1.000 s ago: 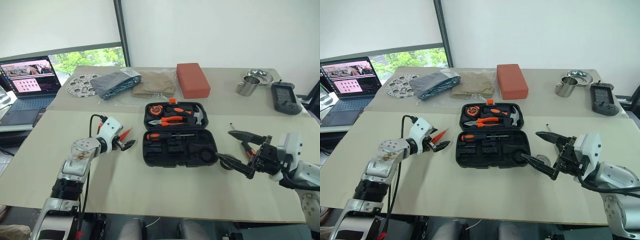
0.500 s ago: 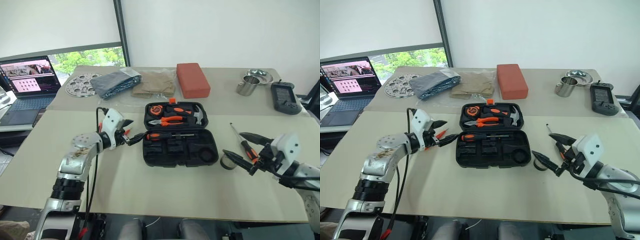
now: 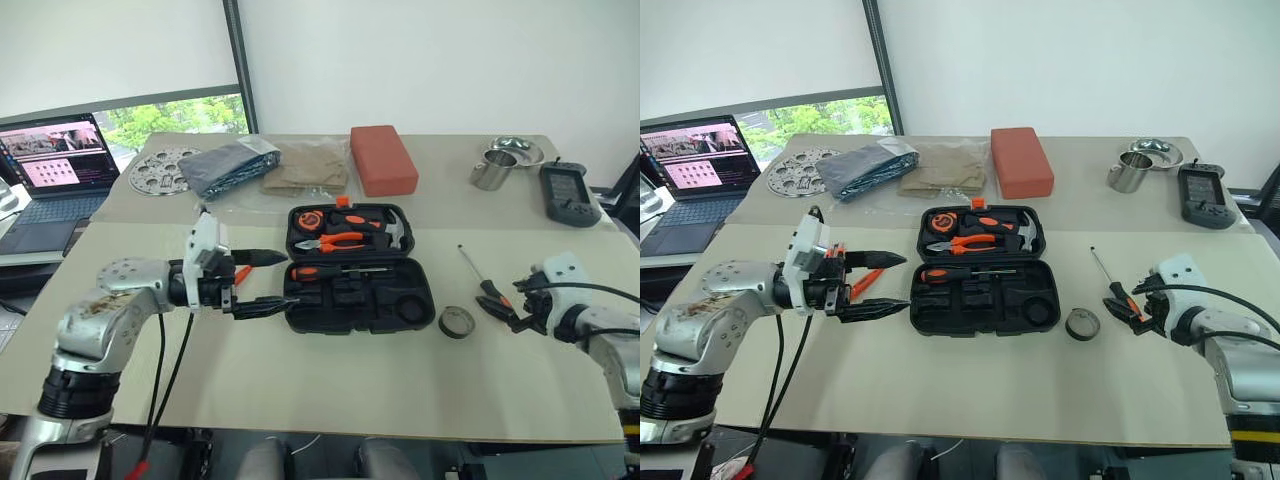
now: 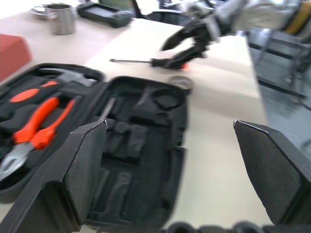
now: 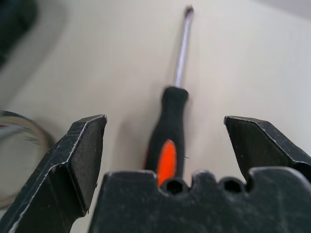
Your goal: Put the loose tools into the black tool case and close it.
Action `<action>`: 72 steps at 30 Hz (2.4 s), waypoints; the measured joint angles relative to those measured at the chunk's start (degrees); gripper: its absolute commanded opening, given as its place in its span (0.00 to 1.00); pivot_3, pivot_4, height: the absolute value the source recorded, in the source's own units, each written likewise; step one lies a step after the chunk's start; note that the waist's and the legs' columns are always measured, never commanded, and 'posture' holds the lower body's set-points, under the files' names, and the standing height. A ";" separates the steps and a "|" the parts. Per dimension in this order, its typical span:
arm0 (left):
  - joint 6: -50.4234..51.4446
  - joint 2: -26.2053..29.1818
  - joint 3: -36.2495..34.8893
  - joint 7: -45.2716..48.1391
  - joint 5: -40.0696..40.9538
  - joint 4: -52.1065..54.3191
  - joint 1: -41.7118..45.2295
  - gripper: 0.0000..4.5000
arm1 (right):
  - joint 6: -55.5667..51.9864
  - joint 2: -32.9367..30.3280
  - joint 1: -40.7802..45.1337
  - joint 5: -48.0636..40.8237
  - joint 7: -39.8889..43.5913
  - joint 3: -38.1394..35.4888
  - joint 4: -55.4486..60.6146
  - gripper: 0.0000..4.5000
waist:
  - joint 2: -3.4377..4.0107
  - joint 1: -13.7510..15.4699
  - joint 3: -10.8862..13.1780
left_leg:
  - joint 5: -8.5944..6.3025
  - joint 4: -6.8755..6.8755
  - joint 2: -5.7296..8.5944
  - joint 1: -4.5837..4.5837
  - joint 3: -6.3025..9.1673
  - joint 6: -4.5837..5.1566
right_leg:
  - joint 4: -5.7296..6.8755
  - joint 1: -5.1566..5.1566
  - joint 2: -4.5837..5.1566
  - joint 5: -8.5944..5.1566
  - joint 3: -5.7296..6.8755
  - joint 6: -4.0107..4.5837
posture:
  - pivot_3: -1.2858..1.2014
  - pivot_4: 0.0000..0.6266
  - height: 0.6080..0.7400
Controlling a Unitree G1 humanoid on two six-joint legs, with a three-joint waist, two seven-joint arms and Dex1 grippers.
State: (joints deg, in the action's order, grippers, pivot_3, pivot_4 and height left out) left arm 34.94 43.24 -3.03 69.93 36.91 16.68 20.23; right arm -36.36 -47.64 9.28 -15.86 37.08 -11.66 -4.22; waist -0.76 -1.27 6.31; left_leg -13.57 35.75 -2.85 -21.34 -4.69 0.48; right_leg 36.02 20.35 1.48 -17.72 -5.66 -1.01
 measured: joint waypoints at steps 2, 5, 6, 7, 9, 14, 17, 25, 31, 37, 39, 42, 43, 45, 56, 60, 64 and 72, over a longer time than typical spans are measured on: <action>0.32 2.00 0.32 1.70 0.51 1.36 -1.44 0.99 | -1.19 -0.37 1.17 0.75 0.22 0.67 -1.99 1.00 | 0.02 0.00 0.02 | 0.00 -0.01 -0.01 0.00 0.00 0.00 | -0.02 0.01 0.01 0.00 -0.01 0.00 | 0.52 0.24 1.00; 0.29 2.92 0.83 3.15 1.07 3.29 -2.86 0.99 | -1.83 -0.43 2.45 1.20 0.48 1.05 -3.38 1.00 | 0.00 0.03 0.03 | 0.00 0.02 -0.01 0.00 0.00 0.00 | -0.02 -0.01 0.01 0.00 0.00 0.00 | 0.52 0.24 1.00; 0.24 3.03 0.94 3.32 1.25 3.73 -2.90 0.99 | -2.19 -0.43 2.94 1.22 0.50 1.22 -3.85 1.00 | 0.00 0.03 0.03 | 0.00 0.04 -0.01 0.01 0.00 0.00 | -0.01 -0.02 0.02 0.00 0.00 0.00 | 0.52 0.24 1.00; 0.15 3.05 0.95 3.36 1.37 3.95 -2.90 0.99 | -2.47 -0.43 3.16 1.22 0.59 1.25 -4.09 1.00 | 0.00 0.03 0.03 | 0.00 0.04 0.00 0.03 0.00 0.00 | 0.00 -0.04 0.02 0.00 -0.01 0.00 | 0.52 0.24 1.00; -0.01 3.06 0.95 3.33 1.37 4.07 -2.90 1.00 | -2.75 -0.44 3.42 1.24 0.96 1.29 -4.41 0.89 | 0.00 0.03 0.03 | 0.00 0.04 -0.01 0.07 0.00 0.00 | 0.00 -0.07 0.01 0.00 -0.01 0.00 | 0.52 0.24 1.00; -1.63 3.06 0.95 3.07 1.09 4.04 -2.88 1.00 | -2.74 -0.44 4.00 1.23 1.70 1.65 -5.30 0.54 | 0.00 0.07 0.03 | 0.00 0.04 -0.01 0.05 0.00 0.00 | -0.02 -0.07 0.02 0.00 0.00 -0.01 | 0.52 0.24 1.00; -2.48 2.93 0.95 2.39 0.91 3.83 -2.86 1.00 | -2.72 -0.44 4.00 1.23 1.88 1.76 -5.37 0.32 | 0.00 0.28 0.03 | 0.00 0.05 0.00 0.05 0.00 0.00 | -0.02 -0.07 0.04 0.00 0.00 -0.01 | 0.52 0.24 1.00; -4.38 2.60 0.85 -0.65 -1.08 1.14 -0.85 1.00 | 5.50 -0.43 4.11 2.74 4.46 2.03 -5.34 0.22 | 0.07 0.18 0.09 | 0.00 0.03 -0.01 0.00 -0.01 0.00 | -0.01 0.01 -0.01 0.00 -0.01 -0.02 | 0.52 0.24 1.00; -4.38 4.18 -3.89 -3.05 -0.91 -0.66 -1.26 1.00 | 27.42 -1.05 7.73 3.82 16.68 6.69 -1.38 0.22 | 0.21 -1.27 0.33 | 0.00 -0.04 -0.10 0.03 0.02 0.00 | 0.01 0.03 -0.13 0.00 0.00 -0.01 | 0.52 0.24 1.00; -3.73 5.68 -6.61 -3.44 -0.68 0.62 -5.96 1.00 | 36.39 1.34 18.79 6.10 28.14 16.23 -8.50 0.22 | 0.29 -1.23 0.57 | 0.00 0.02 -0.08 0.15 -0.02 0.00 | 0.06 -0.05 -0.01 0.03 0.00 0.03 | 0.52 0.24 1.00; -3.64 5.83 -7.04 -3.54 -0.49 1.51 -6.62 1.00 | 38.72 2.09 22.44 7.94 30.25 18.61 -12.05 0.22 | 0.28 -1.04 0.61 | 0.01 0.02 -0.08 0.16 -0.02 0.00 | 0.05 -0.06 0.02 0.04 0.03 0.05 | 0.52 0.24 1.00; -3.24 6.01 -7.56 -4.12 0.43 3.33 -7.51 1.00 | 42.85 3.72 28.20 10.86 33.73 22.29 -18.95 0.22 | 0.29 -0.82 0.61 | 0.01 -0.01 -0.09 0.16 -0.02 0.00 | 0.04 -0.03 0.04 0.04 0.05 0.06 | 0.52 0.24 1.00; -2.92 6.09 -7.93 -4.35 0.95 4.38 -7.95 1.00 | 44.73 4.63 30.33 12.19 35.37 23.71 -21.89 0.22 | 0.30 -0.86 0.61 | 0.01 -0.04 -0.09 0.16 -0.02 0.00 | 0.03 -0.03 0.04 0.05 0.05 0.07 | 0.52 0.24 1.00; -2.24 6.31 -8.50 -4.78 1.59 5.82 -8.56 1.00 | 47.93 5.73 32.55 14.03 37.55 25.93 -26.02 0.22 | 0.30 -0.90 0.61 | 0.00 -0.10 -0.10 0.17 -0.01 0.01 | 0.04 -0.02 0.03 0.04 0.06 0.10 | 0.52 0.24 1.00; -1.53 8.05 -10.08 -6.31 2.80 8.44 -10.90 1.00 | 60.25 10.77 42.57 20.21 40.31 29.33 -45.58 0.22 | 0.32 -1.40 0.61 | 0.04 -0.11 -0.12 0.35 -0.02 -0.05 | 0.13 -0.12 0.06 0.08 0.05 0.22 | 0.52 0.24 1.00; -1.46 8.14 -10.13 -6.77 3.02 8.82 -10.95 1.00 | 62.22 12.54 45.20 22.00 40.14 29.39 -50.20 0.22 | 0.32 -1.59 0.61 | 0.04 -0.11 -0.15 0.40 -0.03 -0.06 | 0.17 -0.12 0.04 0.10 0.05 0.26 | 0.52 0.24 1.00; -1.46 8.21 -10.13 -6.93 3.07 8.87 -10.98 1.00 | 62.77 13.65 46.52 22.72 40.52 29.31 -52.34 0.22 | 0.32 -2.05 0.61 | 0.05 -0.11 -0.16 0.43 -0.02 -0.07 | 0.20 -0.14 0.03 0.11 0.05 0.28 | 0.52 0.24 1.00; -1.54 8.27 -10.12 -7.46 3.03 8.87 -11.10 1.00 | 62.83 15.37 47.84 22.69 42.25 28.50 -53.71 0.79 | 0.32 -2.63 0.61 | 0.05 -0.25 -0.16 0.46 0.01 -0.08 | 0.20 -0.13 0.03 0.11 0.10 0.29 | 0.52 0.24 1.00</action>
State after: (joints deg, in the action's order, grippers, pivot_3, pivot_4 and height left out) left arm 33.39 51.51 -13.15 62.47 39.95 25.56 9.13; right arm 26.47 -32.27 57.12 6.84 79.33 16.84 -57.93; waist -0.43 -3.91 6.92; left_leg -13.52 35.50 -3.01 -20.87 -4.68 0.40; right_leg 36.22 20.21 1.51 -17.61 -5.56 -0.72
